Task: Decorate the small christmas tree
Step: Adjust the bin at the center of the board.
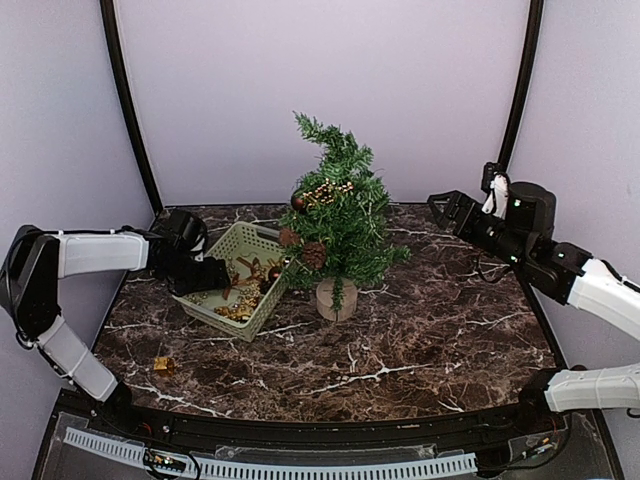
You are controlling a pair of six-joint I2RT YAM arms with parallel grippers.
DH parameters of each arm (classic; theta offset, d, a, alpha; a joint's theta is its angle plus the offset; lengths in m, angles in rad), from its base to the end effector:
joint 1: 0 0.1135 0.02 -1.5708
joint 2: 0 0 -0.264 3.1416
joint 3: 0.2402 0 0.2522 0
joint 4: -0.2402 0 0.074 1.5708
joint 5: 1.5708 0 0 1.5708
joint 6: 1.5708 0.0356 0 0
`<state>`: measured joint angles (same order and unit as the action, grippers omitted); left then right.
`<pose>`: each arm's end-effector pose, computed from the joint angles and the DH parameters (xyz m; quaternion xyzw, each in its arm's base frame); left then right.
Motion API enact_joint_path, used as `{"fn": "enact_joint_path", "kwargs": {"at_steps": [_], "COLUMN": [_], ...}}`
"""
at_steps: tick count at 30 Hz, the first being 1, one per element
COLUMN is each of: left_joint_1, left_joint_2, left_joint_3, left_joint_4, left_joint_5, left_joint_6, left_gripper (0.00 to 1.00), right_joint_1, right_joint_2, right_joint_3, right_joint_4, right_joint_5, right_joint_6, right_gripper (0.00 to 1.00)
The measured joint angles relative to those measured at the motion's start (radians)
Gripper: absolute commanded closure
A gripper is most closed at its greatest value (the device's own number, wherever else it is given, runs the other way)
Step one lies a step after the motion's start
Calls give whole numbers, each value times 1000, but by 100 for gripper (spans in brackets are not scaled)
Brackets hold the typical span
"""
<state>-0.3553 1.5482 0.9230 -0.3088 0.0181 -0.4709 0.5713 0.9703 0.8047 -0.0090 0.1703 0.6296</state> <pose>0.2932 -0.1095 0.1946 -0.0520 0.9483 -0.1335 0.2833 0.1965 0.1192 0.3312 0.0769 0.7614 0.3081 0.5652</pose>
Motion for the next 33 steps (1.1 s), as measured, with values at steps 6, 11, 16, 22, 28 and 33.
{"fn": "enact_joint_path", "kwargs": {"at_steps": [6, 11, 16, 22, 28, 33], "left_joint_1": [74, 132, 173, 182, 149, 102], "left_joint_2": [40, 85, 161, 146, -7, -108], "left_joint_3": [0, 20, 93, 149, 107, 13], "left_joint_4": [-7, -6, 5, 24, 5, -13], "left_joint_5": [-56, -113, -153, -107, -23, 45], "left_joint_6": [55, 100, 154, 186, 160, 110], "left_gripper": [14, 13, 13, 18, 24, 29], "right_joint_1": [-5, -5, -5, -5, -10, -10], "right_joint_2": [1, 1, 1, 0, 3, 15], "right_joint_3": [-1, -2, -5, -5, -11, -17], "right_joint_4": [0, 0, -2, -2, 3, 14], "right_joint_5": [-14, -17, -17, -17, -23, -40], "right_joint_6": [11, 17, 23, 27, 35, 39], "right_gripper": [6, 7, 7, 7, 7, 7]}}
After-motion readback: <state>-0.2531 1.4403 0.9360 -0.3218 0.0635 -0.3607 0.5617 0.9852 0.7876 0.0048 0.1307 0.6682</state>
